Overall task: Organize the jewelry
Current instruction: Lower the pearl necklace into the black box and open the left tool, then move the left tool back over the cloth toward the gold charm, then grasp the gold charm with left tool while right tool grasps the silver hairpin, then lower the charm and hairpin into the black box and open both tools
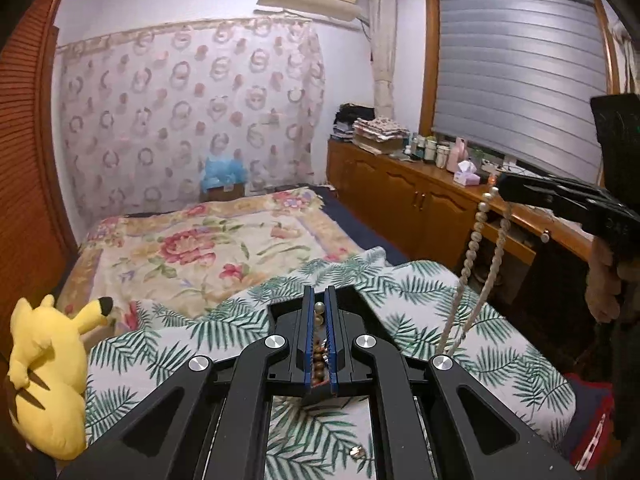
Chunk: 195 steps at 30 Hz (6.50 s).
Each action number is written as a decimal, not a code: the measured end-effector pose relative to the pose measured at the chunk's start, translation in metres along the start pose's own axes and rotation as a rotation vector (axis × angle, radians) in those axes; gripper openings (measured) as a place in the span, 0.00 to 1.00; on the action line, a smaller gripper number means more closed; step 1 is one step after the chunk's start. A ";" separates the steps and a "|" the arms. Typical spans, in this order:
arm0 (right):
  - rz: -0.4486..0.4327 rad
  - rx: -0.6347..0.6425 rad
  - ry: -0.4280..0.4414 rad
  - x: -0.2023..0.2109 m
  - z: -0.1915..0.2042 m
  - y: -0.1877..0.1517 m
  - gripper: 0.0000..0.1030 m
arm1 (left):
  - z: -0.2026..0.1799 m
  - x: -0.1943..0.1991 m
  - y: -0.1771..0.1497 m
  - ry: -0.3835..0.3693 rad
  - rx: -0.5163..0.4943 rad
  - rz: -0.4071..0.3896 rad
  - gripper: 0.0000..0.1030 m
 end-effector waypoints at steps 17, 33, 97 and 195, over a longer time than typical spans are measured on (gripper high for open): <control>-0.030 0.021 0.016 -0.032 -0.019 0.042 0.08 | -0.008 0.000 0.065 -0.021 -0.001 -0.123 0.04; 0.042 -0.024 0.027 -0.091 -0.053 0.043 0.08 | 0.004 -0.075 0.012 -0.027 0.022 0.085 0.04; 0.400 -0.151 -0.083 -0.113 -0.014 -0.206 0.73 | -0.024 0.004 -0.170 0.044 0.037 0.241 0.67; 0.209 -0.190 -0.055 -0.106 -0.039 -0.144 0.59 | -0.033 -0.106 -0.062 0.126 -0.057 0.186 0.14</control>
Point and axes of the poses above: each gripper's, at about its wrist camera, not at the fingertips, and x roughly against the way its jaws point, z to its left, y to its top, the point moved 2 cm from there along -x, roughly the way its jaws point, and after that the axes turned 9 degrees about y, right-handed, at the moved point
